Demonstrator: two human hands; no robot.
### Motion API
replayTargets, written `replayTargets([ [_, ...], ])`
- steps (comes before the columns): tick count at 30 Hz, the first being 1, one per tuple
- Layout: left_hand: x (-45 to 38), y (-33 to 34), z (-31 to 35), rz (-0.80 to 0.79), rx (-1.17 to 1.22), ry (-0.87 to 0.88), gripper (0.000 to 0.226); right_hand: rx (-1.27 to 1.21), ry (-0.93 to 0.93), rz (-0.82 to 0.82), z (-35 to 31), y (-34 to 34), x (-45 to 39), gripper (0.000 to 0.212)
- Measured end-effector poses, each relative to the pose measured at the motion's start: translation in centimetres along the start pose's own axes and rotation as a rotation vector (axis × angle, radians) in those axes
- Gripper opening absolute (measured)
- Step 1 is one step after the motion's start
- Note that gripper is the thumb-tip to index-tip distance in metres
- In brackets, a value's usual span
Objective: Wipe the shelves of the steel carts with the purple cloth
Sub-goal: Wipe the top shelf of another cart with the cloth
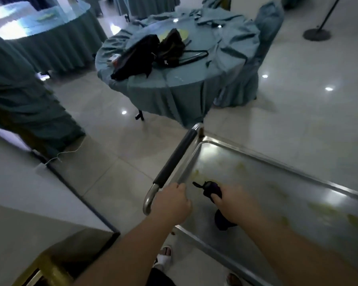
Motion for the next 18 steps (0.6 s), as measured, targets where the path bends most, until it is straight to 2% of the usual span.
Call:
replayTargets([
  [4, -4.1, -1.3, -3.3, 0.024, -0.049, 0.180, 0.045, -0.076, 0.177, 0.028, -1.9, 0.6, -1.3, 0.033],
  [9, -7.6, -3.6, -8.1, 0.142, -0.017, 0.377, 0.042, -0.160, 0.391, 0.057, -4.6, 4.9, -1.0, 0.038],
  [14, -11.7, -4.2, -10.2, 0.190, -0.009, 0.516, 0.040, -0.294, 0.481, 0.056, -7.3, 9.6, -0.9, 0.039],
  [18, -15.0, -3.0, -10.1, 0.176, -0.016, 0.579, 0.053, -0.317, 0.508, 0.115, -9.5, 10.7, -2.5, 0.040],
])
Point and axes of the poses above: each hand's wrist, its own x-axis away from the middle knuckle, its own y-axis out of the palm, z = x × y, the point moved 4 cm from there along -x, towards the middle knuckle, and after that the axes turned 13 degrees about y, right-handed, at the moved point
